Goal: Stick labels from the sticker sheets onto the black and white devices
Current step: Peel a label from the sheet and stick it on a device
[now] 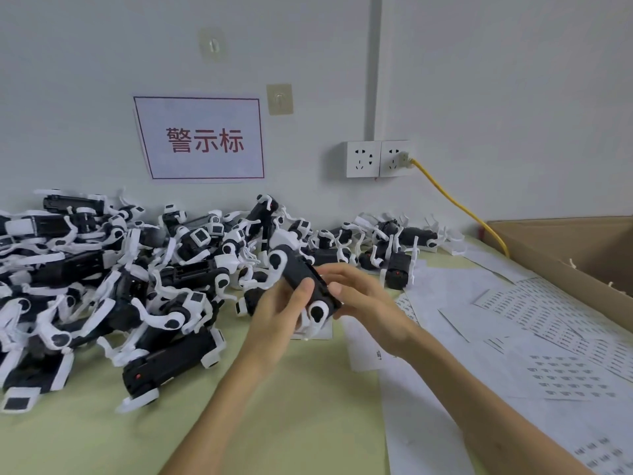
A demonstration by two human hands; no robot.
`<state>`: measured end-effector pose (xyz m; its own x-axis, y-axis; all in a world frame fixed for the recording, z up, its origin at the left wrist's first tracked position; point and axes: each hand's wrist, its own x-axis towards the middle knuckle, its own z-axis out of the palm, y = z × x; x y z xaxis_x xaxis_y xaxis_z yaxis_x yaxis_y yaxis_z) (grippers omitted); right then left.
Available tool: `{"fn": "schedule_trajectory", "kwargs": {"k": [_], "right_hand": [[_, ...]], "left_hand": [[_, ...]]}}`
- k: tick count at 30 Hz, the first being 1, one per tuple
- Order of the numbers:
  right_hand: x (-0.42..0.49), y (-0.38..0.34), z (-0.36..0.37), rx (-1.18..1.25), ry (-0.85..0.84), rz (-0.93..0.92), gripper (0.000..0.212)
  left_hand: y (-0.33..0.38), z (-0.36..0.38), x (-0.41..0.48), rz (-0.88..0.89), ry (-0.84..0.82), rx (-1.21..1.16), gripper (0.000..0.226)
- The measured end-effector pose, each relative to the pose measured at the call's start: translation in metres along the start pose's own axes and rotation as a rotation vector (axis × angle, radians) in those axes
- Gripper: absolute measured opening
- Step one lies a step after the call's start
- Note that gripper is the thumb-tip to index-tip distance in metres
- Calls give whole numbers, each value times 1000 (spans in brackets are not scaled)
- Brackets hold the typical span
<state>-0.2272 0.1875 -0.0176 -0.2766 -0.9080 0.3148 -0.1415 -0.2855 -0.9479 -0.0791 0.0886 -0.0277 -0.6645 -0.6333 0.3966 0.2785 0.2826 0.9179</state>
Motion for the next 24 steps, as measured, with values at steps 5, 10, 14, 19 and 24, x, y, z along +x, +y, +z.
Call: {"fn": "schedule_trajectory", "kwargs": {"k": [5,10,14,19,24], "right_hand": [[0,-1,-2,35,-39,-5,27],[-1,0,0,74,32,31,22],[1,3,-1,72,37,37,33],[1,3,-8,161,-43,73,26],[9,7,-25,-280,196,-50,10]], "left_hand": [[-2,12,-3,-55,-74,48,27],[-8,13,-7,-56,-83,81,27],[-14,15,-10,-48,-69,219,34],[-9,19,-13,-165,-52,55,27],[-3,11,-5,-267,113,-225,42]]}}
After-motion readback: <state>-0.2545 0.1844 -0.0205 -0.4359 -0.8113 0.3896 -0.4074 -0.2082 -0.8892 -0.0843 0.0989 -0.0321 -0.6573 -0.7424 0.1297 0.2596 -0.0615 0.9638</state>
